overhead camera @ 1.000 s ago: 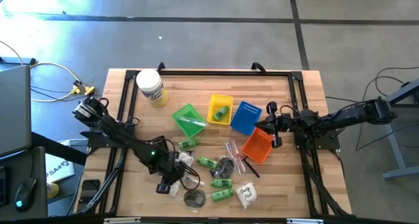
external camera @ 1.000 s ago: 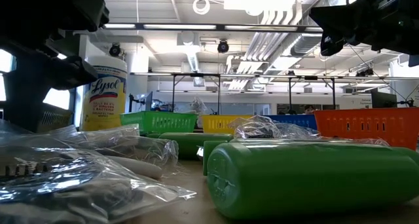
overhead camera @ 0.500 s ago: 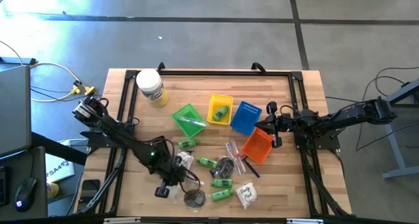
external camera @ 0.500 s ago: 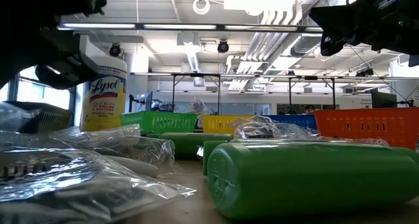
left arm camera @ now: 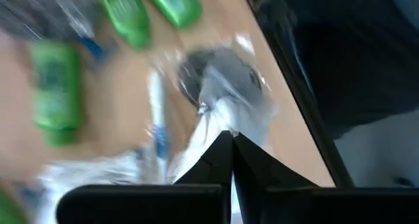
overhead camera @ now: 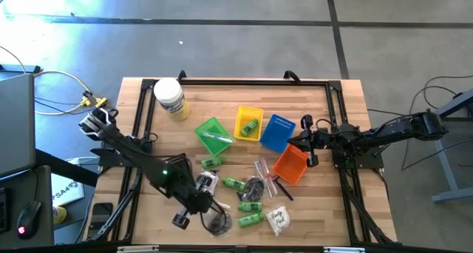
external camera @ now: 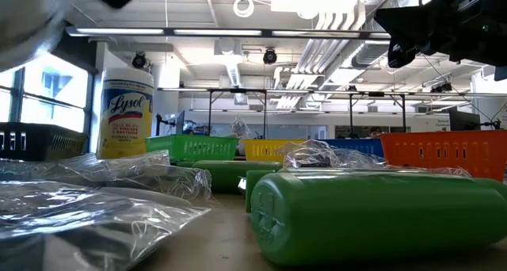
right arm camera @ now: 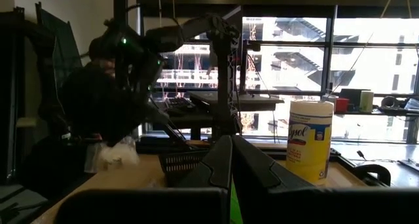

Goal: Pick & Place Travel size toiletries
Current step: Put the cotton pack into the black bin

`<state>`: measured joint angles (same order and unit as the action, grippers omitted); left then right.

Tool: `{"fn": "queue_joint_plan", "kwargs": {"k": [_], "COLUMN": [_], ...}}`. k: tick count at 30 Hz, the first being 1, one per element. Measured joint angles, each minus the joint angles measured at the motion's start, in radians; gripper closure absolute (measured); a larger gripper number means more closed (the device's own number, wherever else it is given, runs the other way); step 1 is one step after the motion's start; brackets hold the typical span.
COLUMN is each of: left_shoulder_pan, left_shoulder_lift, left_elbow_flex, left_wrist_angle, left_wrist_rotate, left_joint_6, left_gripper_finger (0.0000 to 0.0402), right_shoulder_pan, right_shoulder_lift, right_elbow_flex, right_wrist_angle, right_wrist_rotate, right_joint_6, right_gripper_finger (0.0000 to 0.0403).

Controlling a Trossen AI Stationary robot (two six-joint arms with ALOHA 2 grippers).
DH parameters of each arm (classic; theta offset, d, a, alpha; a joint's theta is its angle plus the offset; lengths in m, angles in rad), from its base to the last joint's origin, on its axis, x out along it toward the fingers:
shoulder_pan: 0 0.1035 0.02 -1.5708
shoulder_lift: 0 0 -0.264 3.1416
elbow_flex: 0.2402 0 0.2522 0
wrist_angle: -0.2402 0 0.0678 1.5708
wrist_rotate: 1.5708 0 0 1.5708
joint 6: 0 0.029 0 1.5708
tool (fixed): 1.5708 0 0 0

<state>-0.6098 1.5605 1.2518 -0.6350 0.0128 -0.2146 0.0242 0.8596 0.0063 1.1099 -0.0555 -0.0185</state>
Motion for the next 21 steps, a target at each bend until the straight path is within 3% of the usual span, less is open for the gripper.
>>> {"fn": "queue_joint_plan", "kwargs": {"k": [9, 17, 21], "left_shoulder_pan": [-0.027, -0.083, -0.085], "left_shoulder_lift": [-0.204, -0.352, -0.39], "left_elbow_flex": [0.019, -0.026, -0.114], "left_wrist_angle": [-0.22, -0.505, -0.561], "left_wrist_rotate": [-0.247, -0.418, -0.423], "left_joint_6": [-0.007, -0.297, -0.415], "left_gripper_finger": [0.0401, 0.0401, 0.0401], "right_shoulder_pan": [0.0, 0.0, 0.0], "right_shoulder_lift": [0.0, 0.0, 0.0], "right_elbow_flex": [0.0, 0.0, 0.0], "right_wrist_angle": [0.0, -0.002, -0.005], "right_wrist_rotate": [-0.001, 0.0, 0.0], "right_joint_6": [0.025, 0.023, 0.019], "right_gripper_finger": [0.04, 0.04, 0.04]}}
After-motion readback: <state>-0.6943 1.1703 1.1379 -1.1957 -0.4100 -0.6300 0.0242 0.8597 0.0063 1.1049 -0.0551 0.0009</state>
